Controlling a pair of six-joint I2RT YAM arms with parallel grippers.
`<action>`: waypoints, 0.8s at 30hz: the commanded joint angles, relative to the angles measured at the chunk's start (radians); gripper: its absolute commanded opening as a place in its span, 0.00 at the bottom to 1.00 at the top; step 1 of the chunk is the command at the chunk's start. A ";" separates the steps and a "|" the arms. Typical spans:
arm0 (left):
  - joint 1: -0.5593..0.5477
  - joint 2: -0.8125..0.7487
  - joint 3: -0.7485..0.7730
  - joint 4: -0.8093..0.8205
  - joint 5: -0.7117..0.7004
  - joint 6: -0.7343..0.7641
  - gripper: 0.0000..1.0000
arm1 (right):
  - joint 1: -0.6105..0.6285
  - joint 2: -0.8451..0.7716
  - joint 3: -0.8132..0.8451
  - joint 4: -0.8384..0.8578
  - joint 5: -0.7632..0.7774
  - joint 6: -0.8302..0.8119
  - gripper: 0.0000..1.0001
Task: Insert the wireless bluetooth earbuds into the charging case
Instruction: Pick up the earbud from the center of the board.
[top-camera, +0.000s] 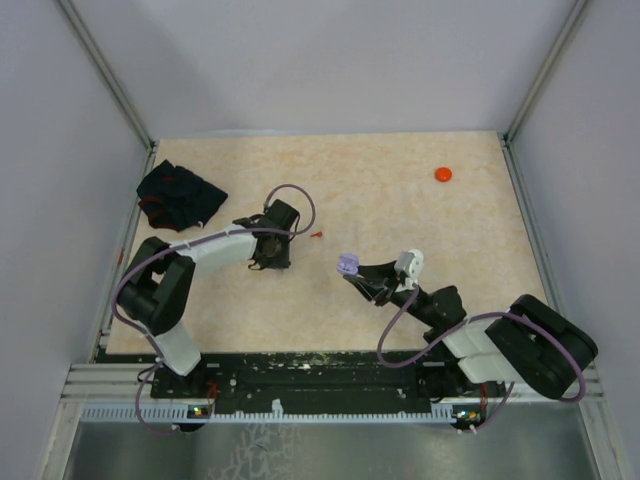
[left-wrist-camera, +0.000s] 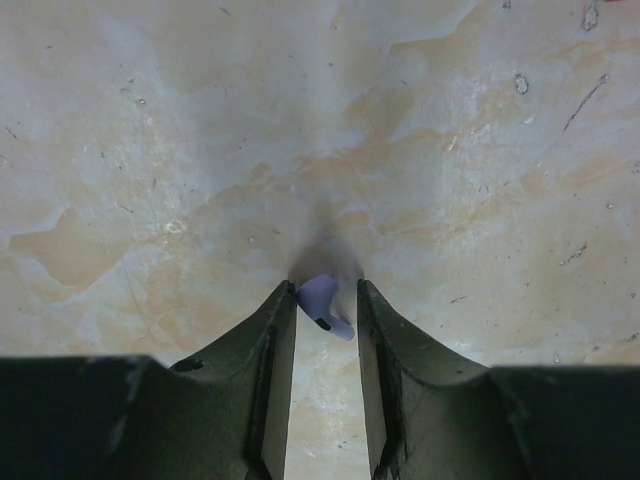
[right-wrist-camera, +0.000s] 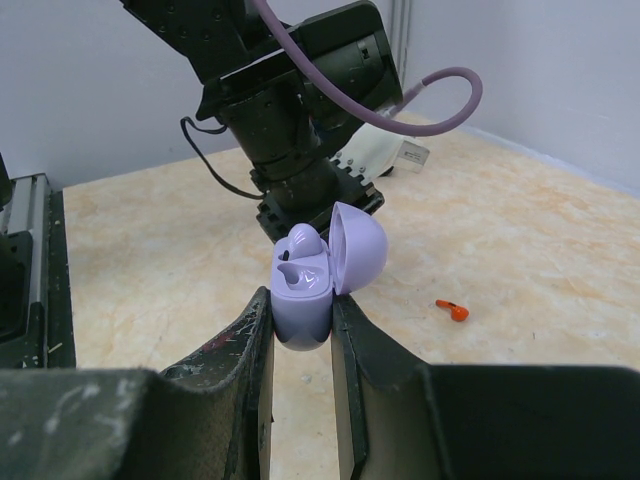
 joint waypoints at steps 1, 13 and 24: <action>0.006 0.024 0.029 0.013 0.031 0.019 0.35 | 0.003 -0.006 0.027 0.165 0.004 0.017 0.00; 0.006 0.034 0.038 -0.022 0.045 0.031 0.31 | 0.003 -0.005 0.027 0.164 0.004 0.017 0.00; 0.003 0.025 0.048 -0.066 0.048 0.028 0.21 | 0.002 -0.007 0.025 0.165 0.008 0.015 0.00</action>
